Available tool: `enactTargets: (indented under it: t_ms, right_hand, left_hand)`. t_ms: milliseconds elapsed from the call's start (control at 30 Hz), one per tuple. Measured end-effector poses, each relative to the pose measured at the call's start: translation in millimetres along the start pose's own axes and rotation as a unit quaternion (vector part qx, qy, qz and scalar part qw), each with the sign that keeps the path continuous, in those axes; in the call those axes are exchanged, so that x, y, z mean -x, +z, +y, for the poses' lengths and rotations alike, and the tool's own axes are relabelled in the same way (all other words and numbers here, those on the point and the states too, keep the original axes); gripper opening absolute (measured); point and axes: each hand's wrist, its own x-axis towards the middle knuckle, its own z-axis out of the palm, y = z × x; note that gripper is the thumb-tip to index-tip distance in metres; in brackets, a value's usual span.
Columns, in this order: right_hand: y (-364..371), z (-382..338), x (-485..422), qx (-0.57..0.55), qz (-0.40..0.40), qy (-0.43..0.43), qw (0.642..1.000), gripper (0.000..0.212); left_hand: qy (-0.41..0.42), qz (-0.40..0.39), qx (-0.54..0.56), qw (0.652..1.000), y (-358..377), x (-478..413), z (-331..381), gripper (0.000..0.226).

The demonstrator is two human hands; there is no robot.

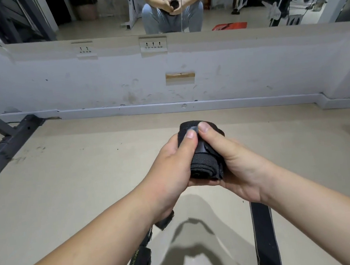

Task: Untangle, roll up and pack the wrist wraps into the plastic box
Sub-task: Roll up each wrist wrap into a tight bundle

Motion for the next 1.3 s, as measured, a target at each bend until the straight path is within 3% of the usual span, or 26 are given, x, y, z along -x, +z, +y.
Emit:
enactTargets:
  t_ms: [400, 600, 833, 1067, 1233, 1300]
  right_hand:
    - [10, 3, -3, 0.106, 0.119, -0.108, 0.981, 0.039]
    - [4, 1, -3, 0.130, 0.146, -0.089, 0.977, 0.047]
    - [0, -1, 1, 0.146, 0.184, -0.125, 0.964, 0.062]
    - [-9, -3, 0, 0.159, 0.214, -0.164, 0.950, 0.039]
    - [-12, -1, -1, 0.225, 0.235, -0.204, 0.923, 0.007]
    - [-11, 0, -2, 0.244, 0.226, -0.220, 0.917, 0.005]
  left_hand:
    - [0.002, 0.046, 0.001, 0.999, 2, 0, -2, 0.038]
    - [-0.022, 0.030, 0.030, 0.999, 2, 1, -1, 0.041]
    - [-0.088, -0.021, 0.110, 0.990, -2, -4, 0, 0.052]
    - [-0.109, 0.009, 0.098, 0.989, -5, -6, -2, 0.047]
    - [-0.117, 0.039, 0.115, 0.986, -6, -6, 0, 0.044]
    - [-0.121, 0.048, 0.119, 0.984, -8, -7, -1, 0.042]
